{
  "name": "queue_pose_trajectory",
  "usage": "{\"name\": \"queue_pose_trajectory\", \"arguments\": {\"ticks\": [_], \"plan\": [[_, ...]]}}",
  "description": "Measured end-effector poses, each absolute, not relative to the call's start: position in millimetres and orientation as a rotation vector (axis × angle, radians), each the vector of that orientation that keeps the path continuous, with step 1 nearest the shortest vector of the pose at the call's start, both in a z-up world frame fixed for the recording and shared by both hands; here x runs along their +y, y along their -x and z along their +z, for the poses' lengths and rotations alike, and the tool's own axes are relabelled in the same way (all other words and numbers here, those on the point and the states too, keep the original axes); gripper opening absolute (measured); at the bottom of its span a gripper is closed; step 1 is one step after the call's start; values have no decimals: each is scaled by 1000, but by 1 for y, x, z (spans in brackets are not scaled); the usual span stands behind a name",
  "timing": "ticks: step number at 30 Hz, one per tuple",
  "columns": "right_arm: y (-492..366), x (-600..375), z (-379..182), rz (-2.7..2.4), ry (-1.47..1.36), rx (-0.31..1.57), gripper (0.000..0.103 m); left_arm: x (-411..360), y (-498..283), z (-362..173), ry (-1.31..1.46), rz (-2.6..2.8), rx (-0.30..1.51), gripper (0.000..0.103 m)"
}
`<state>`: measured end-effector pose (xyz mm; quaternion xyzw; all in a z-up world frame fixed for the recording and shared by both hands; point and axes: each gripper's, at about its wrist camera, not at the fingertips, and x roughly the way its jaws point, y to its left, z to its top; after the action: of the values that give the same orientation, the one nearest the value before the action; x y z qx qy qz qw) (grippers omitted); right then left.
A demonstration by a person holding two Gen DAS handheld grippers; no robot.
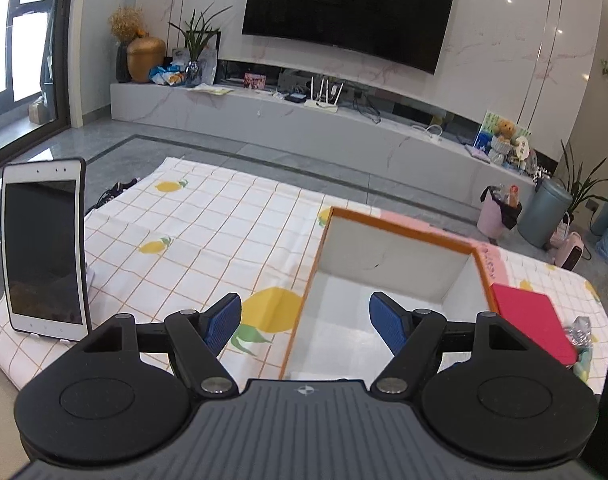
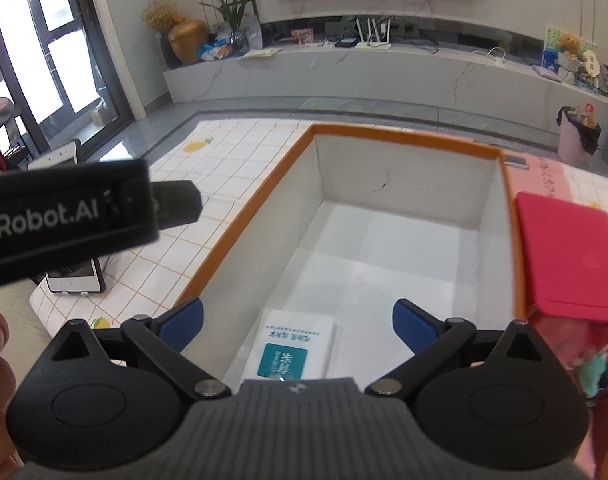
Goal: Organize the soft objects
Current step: 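Move both tools back from the box toward the toy pile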
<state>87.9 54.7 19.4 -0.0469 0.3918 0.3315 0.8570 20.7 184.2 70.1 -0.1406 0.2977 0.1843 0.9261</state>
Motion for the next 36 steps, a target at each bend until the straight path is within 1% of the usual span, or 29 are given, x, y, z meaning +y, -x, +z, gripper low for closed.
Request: {"name": "queue_pose_trajectory", "arguments": {"ticks": [10, 17, 20, 27, 36], "plan": [[-85, -13, 57, 637, 123, 746, 100, 148, -19, 87, 257, 311, 581, 86], [-92, -90, 68, 514, 160, 728, 100, 104, -27, 92, 203, 212, 582, 86], [-97, -123, 65, 447, 173, 738, 100, 84, -36, 85, 202, 166, 618, 86], [-120, -187, 28, 303, 167, 853, 100, 36, -52, 59, 199, 81, 677, 86], [-158, -212, -47, 223, 107, 1063, 100, 3, -60, 22, 133, -4, 748, 86]]}}
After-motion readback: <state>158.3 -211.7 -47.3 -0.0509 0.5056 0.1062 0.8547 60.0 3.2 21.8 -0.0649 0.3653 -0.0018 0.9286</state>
